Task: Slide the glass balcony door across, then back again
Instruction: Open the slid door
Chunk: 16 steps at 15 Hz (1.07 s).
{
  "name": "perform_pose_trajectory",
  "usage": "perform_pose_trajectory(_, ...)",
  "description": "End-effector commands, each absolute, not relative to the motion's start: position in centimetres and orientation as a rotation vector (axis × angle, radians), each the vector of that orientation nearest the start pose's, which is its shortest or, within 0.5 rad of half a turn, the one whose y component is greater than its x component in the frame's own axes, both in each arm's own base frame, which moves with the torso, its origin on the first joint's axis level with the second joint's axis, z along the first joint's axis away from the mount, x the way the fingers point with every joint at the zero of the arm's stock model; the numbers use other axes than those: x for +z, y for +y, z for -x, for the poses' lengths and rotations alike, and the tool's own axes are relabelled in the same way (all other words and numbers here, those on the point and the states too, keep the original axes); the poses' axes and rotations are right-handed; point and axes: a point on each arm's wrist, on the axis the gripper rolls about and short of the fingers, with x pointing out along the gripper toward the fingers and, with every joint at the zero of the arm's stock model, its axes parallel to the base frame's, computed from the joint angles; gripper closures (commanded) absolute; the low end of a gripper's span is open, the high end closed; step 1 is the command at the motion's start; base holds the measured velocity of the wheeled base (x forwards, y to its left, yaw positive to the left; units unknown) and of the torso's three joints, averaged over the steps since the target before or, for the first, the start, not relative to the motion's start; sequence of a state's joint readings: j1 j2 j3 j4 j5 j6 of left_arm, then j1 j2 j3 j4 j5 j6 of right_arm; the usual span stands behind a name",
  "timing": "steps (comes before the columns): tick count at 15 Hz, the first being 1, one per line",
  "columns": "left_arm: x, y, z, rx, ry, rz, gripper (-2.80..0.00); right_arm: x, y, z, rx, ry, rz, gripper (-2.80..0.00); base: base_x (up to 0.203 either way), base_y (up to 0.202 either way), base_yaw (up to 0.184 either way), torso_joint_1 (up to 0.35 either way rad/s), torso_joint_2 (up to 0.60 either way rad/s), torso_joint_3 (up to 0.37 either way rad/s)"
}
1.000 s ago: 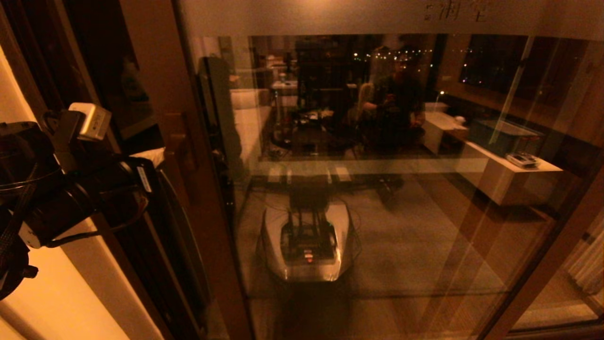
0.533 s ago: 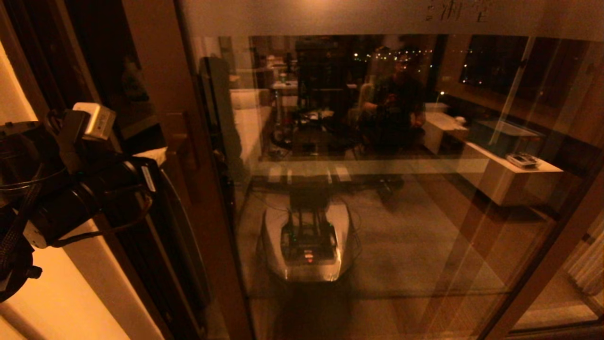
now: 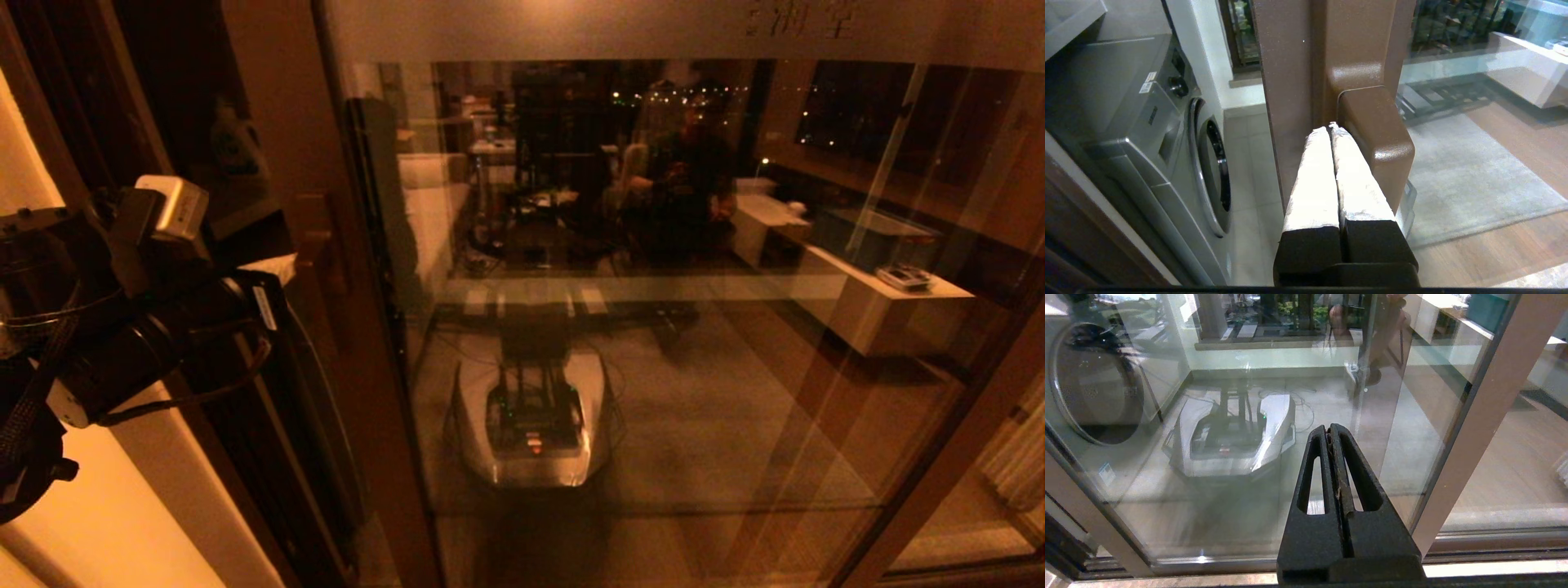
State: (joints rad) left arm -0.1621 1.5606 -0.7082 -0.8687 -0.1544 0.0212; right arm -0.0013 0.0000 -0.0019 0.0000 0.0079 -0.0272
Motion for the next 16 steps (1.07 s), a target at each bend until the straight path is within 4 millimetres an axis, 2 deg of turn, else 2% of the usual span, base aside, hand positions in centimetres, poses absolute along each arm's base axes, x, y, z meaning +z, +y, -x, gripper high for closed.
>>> perform_pose_trajectory(1,22.1,-4.8,-26.7,-0.320,-0.028,-0.021,0.00,7.6,0.0,2.3,0.006,-0.001,0.028,0.00,0.000,0.000,0.000,0.000,0.00,0.000)
perform_pose_trajectory(9,22.5,-6.2,-26.6,-0.369,-0.042,-0.020,0.00,7.6,0.0,2.3,0.007,-0.001,0.028,0.00,0.000,0.000,0.000,0.000,0.00,0.000)
perform_pose_trajectory(16,21.5,-7.9,-26.9,-0.422,-0.008,-0.021,0.00,7.6,0.0,2.3,0.007,-0.001,0.028,0.00,0.000,0.000,0.000,0.000,0.00,0.000)
